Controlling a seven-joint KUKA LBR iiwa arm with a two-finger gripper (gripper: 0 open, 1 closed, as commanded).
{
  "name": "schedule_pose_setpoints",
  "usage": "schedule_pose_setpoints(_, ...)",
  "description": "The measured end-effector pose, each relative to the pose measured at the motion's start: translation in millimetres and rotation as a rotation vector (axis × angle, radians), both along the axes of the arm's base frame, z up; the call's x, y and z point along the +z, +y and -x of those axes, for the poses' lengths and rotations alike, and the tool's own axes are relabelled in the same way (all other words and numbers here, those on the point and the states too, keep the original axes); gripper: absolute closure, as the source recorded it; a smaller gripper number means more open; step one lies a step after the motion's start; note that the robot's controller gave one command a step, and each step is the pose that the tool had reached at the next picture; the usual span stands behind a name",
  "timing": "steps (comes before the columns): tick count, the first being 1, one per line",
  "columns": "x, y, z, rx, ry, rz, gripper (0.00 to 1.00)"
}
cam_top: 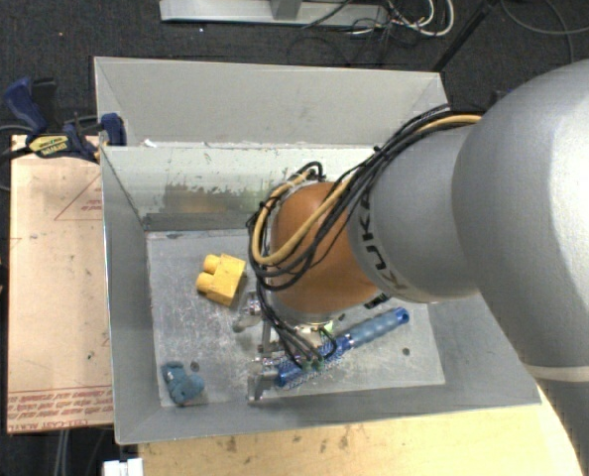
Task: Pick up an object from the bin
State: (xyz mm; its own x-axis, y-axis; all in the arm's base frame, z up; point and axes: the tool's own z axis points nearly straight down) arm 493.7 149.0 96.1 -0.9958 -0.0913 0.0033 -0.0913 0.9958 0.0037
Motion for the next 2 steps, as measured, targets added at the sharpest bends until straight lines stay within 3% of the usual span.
schedule_pose_setpoints(1, -5.5, -6.3, -66.7, 0.114, -0.010, 0.002, 0.00)
schedule_pose_setpoints(2, 65.8, -75.2, -53.2, 0.513, -0.012, 0.005, 0.00)
